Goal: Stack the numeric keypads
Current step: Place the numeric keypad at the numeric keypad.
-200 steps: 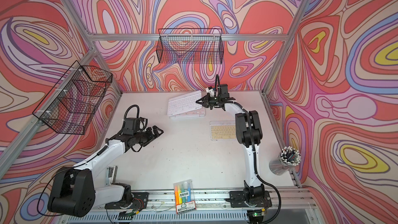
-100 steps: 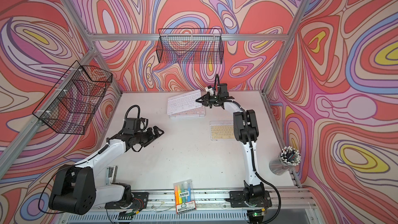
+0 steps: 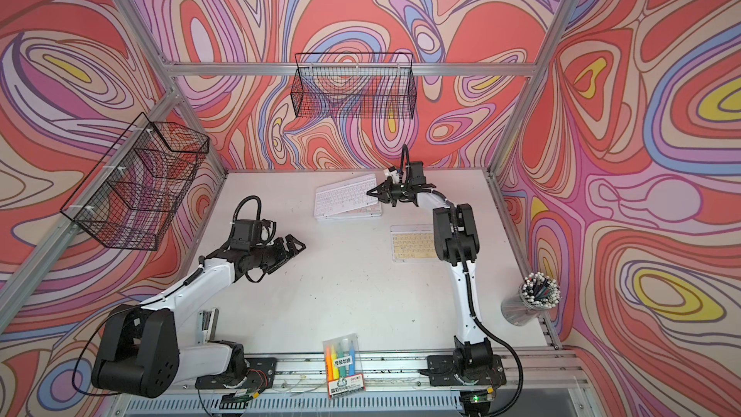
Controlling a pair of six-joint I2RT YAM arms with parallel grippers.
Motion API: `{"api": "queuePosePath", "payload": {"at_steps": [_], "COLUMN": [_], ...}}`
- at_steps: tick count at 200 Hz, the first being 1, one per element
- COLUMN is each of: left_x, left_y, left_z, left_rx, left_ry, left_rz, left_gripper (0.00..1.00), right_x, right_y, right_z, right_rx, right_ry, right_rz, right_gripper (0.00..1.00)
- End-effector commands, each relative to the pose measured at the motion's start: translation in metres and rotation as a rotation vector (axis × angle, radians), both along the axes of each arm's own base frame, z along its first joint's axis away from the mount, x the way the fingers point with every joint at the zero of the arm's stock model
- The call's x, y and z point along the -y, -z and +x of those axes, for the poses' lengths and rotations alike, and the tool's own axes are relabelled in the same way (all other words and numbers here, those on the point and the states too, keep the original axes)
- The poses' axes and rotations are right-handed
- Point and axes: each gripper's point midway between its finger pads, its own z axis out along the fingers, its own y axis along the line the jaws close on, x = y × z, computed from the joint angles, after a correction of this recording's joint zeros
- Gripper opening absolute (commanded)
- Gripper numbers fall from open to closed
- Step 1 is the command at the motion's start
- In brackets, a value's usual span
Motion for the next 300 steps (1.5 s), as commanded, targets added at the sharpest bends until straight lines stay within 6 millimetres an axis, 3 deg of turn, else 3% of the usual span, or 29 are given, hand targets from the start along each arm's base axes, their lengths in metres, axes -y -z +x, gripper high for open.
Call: {"api": "queuePosePath", "payload": {"at_steps": [1, 133, 197, 300], "left_x": [-0.002, -0.001, -0.001, -0.001], "left_y": [0.004, 0.01, 0.01, 0.012], "left_z": [0.001, 0.002, 0.002, 0.0], "left_rx": [-0.004, -0.018, -0.019, -0.021], "left_ry": [-0.006, -0.004, -0.004, -0.003], "left_rz": [0.001, 0.002, 0.001, 0.004], "left_gripper": [0.9, 0.9, 0.9, 0.9], "right_x": [0.004, 0.01, 0.016, 0.026], "right_y": [-0.006, 0.033, 0.036, 0.046], "right_z": [0.006, 0.004, 0.008, 0.015], "right_rx": [0.04, -0.032, -0.027, -0.041], "right_ry": [-0.007, 0.014, 0.035, 0.066], "right_rz": [0.022, -0.009, -0.096, -0.196], "right_gripper": [0.0, 0.0, 0.28, 0.32]}}
